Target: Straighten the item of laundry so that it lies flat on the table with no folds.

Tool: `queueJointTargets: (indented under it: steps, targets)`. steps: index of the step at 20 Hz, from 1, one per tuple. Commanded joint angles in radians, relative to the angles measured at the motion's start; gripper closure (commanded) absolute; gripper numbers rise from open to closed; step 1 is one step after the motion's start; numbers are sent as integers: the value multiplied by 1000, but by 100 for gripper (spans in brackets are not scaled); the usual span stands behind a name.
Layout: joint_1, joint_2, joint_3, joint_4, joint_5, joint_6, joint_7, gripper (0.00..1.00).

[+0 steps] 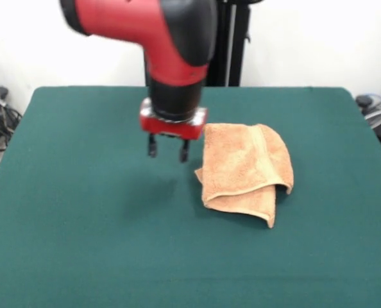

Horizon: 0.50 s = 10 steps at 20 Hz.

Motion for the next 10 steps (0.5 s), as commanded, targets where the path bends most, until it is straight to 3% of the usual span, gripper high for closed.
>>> queueJointTargets:
  steps: [1,10]
  targets:
    - [-45,126,91,28,-112,-114,-51,0]
    - [-50,147,105,-14,-146,-87,-23,0]
